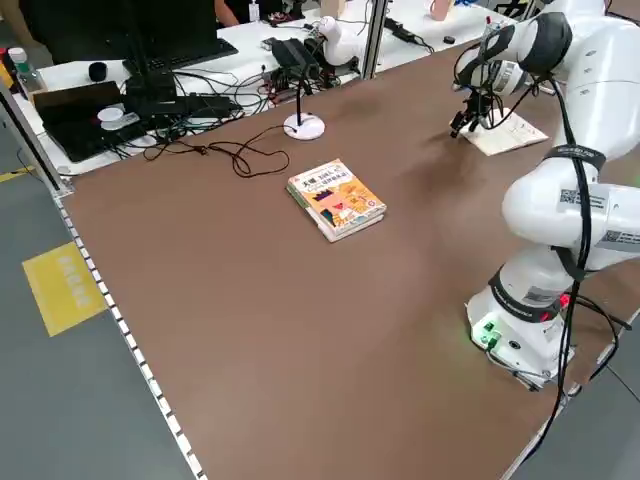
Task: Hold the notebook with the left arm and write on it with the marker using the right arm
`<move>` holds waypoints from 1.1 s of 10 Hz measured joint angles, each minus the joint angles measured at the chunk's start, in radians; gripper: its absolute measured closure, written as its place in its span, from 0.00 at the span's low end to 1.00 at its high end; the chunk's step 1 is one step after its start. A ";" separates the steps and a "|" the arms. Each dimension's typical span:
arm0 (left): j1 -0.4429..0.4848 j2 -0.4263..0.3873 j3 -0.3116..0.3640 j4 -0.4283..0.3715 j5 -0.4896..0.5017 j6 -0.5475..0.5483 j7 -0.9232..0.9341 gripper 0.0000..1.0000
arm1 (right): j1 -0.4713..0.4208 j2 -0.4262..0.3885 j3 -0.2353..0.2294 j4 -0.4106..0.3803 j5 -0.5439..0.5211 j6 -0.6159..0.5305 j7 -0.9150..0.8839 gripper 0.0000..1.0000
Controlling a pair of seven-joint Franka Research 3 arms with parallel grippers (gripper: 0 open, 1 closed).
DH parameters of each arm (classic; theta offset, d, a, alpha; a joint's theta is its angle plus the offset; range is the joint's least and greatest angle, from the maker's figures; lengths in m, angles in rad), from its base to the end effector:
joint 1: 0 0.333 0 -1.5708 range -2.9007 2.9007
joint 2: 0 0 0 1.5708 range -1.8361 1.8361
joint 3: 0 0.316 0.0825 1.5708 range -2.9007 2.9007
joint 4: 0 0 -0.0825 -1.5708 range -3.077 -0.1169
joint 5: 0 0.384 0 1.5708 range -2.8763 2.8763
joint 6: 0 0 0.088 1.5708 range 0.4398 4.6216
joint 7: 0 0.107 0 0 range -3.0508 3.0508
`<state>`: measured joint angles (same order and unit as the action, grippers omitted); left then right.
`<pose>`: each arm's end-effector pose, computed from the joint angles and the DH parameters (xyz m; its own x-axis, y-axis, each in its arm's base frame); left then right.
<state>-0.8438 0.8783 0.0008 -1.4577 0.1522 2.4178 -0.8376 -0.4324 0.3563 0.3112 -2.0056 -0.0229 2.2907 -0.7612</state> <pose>0.4837 -0.5420 0.1654 0.9845 -0.1156 0.1322 -0.1143 -0.9933 -0.0176 0.5921 -0.0782 0.2820 0.8025 0.5961 0.0237 0.5951 -0.7971 -0.1025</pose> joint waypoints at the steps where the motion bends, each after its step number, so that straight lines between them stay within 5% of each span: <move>1: 0.000 0.000 0.000 0.000 0.000 0.000 0.004 0.00 | 0.000 0.000 0.003 -0.036 0.000 0.024 0.043 0.00; 7: -0.001 0.002 0.000 0.003 0.019 0.000 0.012 0.00 | 0.000 0.000 0.002 -0.185 -0.009 0.202 0.128 0.00; 11: -0.002 0.002 0.000 0.003 0.020 0.000 0.012 0.00 | 0.002 0.002 -0.023 -0.204 -0.057 0.243 0.128 0.00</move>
<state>-0.8455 0.8800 0.0005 -1.4547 0.1726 2.4179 -0.8252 -0.4300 0.3578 0.2883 -2.2095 -0.0800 2.5337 -0.6327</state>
